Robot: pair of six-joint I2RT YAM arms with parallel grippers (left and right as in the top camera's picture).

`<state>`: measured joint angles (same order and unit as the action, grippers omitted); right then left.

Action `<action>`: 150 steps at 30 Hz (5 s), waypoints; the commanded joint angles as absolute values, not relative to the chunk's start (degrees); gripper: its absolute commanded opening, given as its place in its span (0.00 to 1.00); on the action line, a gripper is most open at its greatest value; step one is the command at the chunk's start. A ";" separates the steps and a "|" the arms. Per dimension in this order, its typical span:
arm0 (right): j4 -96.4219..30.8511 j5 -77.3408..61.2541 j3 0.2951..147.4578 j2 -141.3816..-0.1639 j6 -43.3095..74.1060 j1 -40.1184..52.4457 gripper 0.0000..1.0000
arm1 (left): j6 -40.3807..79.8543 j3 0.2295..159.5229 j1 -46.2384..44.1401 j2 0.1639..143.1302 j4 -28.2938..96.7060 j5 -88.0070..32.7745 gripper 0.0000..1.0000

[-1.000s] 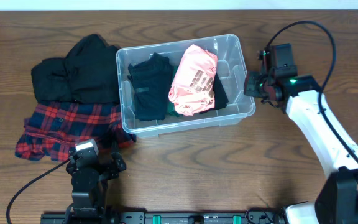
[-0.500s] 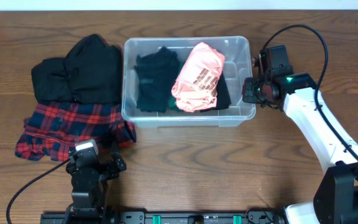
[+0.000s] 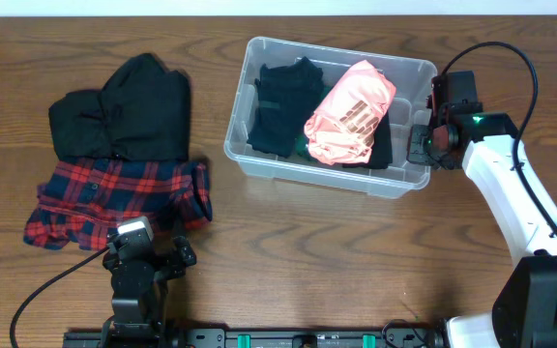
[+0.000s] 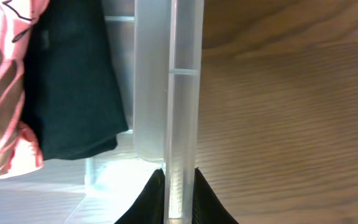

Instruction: Pack container

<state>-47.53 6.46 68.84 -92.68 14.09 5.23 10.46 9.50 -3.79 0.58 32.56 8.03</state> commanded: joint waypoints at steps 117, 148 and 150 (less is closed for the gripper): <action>-47.18 -30.85 67.81 -69.38 24.16 -25.87 0.99 | 14.52 63.61 56.62 93.34 52.03 -33.98 0.98; -47.18 -30.85 67.81 -69.38 24.18 -25.87 0.99 | 12.08 63.79 52.18 88.31 53.06 -53.89 0.06; -47.18 -30.85 67.81 -69.38 24.18 -25.87 0.99 | 12.36 63.79 52.18 81.80 54.76 -59.16 0.06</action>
<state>-47.13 -30.06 67.68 -69.36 23.70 -25.43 12.56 63.35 52.58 90.76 53.23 -47.03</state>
